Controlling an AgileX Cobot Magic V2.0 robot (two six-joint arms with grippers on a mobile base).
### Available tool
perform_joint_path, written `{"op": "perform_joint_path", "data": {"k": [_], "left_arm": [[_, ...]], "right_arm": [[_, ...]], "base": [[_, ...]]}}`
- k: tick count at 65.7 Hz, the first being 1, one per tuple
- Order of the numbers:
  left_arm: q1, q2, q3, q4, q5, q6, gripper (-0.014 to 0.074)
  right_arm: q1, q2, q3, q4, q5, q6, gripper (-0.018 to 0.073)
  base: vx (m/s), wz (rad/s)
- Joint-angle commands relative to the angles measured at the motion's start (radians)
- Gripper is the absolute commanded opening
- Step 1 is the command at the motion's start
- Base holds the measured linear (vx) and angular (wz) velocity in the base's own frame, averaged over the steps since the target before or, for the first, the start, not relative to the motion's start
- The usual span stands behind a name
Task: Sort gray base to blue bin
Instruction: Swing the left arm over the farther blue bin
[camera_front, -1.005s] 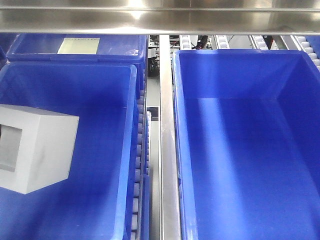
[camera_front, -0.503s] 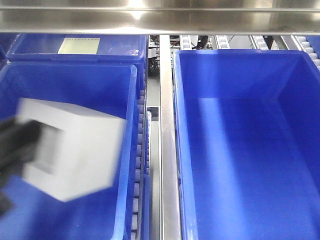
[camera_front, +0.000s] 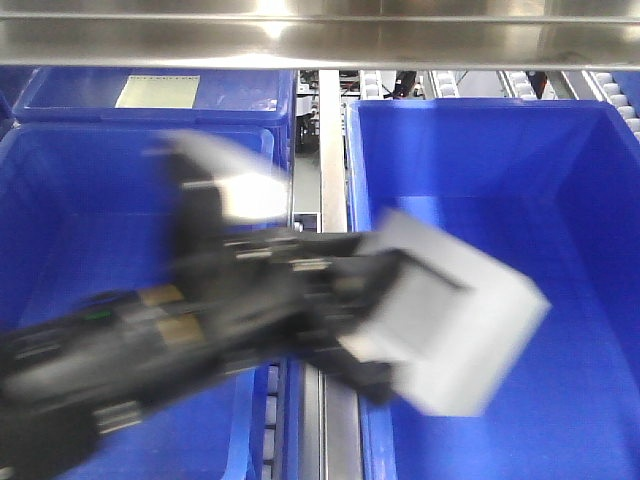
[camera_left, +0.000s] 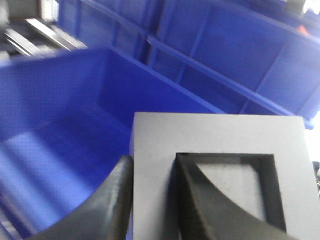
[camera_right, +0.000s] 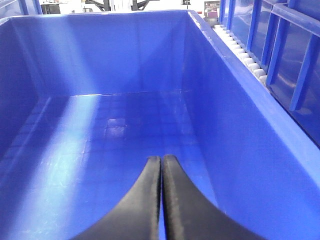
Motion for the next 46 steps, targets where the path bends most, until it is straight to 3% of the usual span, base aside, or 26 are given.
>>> {"op": "perform_joint_path", "data": {"k": [1,13,27,36,46], "left_arm": [[-0.021,0.094,-0.14,-0.002,-0.082,-0.006,-0.0003],[-0.021,0.309,-0.321,-0.003,-0.034,-0.006,0.0001],[-0.019,0.508,-0.519,-0.003,0.142,-0.006,0.0004],[-0.019,0.582,-0.57,-0.003,0.247,-0.005,0.0015],[-0.019,0.627,-0.569,-0.003,0.28,0.007,0.0063]], "right_arm": [[0.0,-0.002,0.001,-0.007,-0.047,-0.008,-0.0005],[0.0,-0.002,0.001,-0.007,-0.047,-0.008,-0.0005],[0.0,-0.002,0.001,-0.007,-0.047,-0.008,-0.0005],[0.0,-0.002,0.001,-0.007,-0.047,-0.008,-0.0005],[0.0,-0.002,0.001,-0.007,-0.047,-0.008,-0.0005]], "base": [[0.0,0.0],[0.0,0.0],[0.0,0.0],[0.0,0.0],[0.0,0.0]]}}
